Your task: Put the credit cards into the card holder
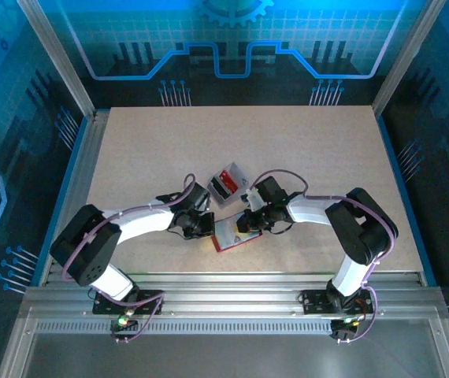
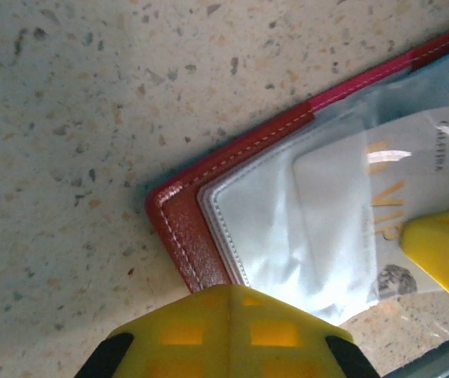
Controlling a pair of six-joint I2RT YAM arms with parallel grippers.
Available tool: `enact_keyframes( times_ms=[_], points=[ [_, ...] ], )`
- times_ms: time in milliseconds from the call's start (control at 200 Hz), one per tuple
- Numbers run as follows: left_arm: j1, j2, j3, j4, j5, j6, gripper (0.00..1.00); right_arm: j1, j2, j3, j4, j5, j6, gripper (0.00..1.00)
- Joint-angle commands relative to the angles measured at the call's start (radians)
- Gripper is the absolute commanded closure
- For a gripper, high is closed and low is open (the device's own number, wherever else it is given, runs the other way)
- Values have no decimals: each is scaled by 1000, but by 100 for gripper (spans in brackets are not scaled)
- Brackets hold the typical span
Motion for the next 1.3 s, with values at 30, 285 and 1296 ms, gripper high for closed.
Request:
enact_keyframes(
  times_ms=[30, 285, 1296],
  points=[
    [-7, 56, -4, 35, 31, 0, 100, 32, 44, 15, -96, 87, -20, 100],
    [-22, 77, -15, 49, 20, -7, 100, 66, 74, 47, -87, 76, 3, 100],
    [-25, 87, -38, 63, 3, -14, 100, 115, -16, 142, -260, 141, -40, 60]
  ],
)
